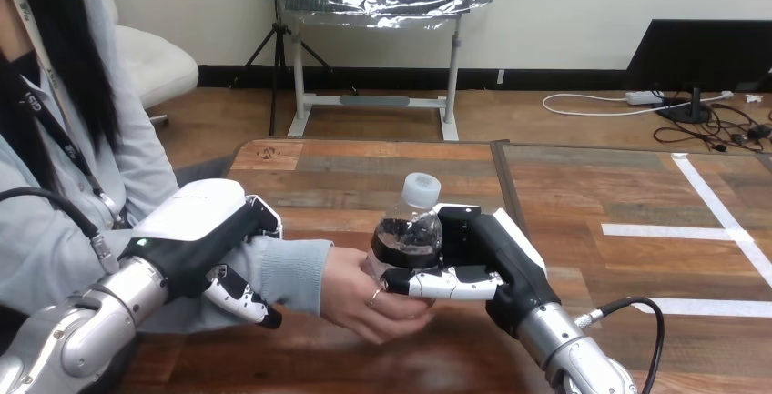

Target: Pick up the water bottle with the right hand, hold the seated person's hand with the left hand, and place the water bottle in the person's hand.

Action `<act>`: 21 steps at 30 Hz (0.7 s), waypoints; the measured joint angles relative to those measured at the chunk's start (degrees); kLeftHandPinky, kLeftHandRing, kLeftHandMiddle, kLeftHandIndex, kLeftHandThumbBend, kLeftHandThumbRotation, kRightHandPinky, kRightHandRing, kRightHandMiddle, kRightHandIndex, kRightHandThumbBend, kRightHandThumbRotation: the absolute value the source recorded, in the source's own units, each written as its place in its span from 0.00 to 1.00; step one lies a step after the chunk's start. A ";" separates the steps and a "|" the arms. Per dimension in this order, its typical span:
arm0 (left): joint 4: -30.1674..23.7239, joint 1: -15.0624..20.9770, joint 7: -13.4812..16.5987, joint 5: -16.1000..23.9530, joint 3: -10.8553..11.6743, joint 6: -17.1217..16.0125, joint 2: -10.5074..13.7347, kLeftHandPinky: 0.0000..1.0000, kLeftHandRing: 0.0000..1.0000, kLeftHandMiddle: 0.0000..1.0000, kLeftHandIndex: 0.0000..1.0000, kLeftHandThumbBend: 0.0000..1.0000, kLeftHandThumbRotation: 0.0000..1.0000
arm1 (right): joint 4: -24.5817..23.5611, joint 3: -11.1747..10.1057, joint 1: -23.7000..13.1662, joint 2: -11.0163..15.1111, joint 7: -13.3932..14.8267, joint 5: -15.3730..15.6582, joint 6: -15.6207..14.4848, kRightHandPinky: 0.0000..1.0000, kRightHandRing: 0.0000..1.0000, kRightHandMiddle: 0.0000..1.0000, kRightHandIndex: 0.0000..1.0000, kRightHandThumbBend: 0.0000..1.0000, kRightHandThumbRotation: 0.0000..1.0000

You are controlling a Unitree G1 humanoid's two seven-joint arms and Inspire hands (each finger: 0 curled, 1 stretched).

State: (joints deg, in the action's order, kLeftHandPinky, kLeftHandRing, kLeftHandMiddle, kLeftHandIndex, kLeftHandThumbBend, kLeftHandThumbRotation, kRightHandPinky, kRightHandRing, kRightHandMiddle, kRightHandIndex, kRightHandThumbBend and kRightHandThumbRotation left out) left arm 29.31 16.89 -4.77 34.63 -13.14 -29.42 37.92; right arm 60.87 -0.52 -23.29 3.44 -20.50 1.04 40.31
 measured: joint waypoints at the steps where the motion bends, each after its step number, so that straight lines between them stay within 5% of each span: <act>1: 0.03 0.01 0.03 0.00 0.00 0.00 -0.01 0.18 0.23 0.29 0.28 0.89 0.00 | -0.04 0.00 0.03 -0.04 -0.06 -0.13 0.00 0.18 0.23 0.33 0.42 0.66 0.00; 21: 0.04 0.03 0.10 -0.01 0.00 0.72 -0.18 0.18 0.24 0.30 0.29 0.88 0.00 | -0.73 -0.05 0.78 -0.56 -0.86 -1.32 0.03 0.19 0.25 0.35 0.42 0.64 0.00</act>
State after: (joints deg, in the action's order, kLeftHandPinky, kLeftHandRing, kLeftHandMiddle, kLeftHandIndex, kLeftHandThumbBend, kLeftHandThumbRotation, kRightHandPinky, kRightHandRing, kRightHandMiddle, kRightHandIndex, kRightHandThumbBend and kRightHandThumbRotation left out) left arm 29.35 16.91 -4.66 34.62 -13.14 -28.70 37.74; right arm 60.14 -0.57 -22.50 2.87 -21.36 -0.27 40.34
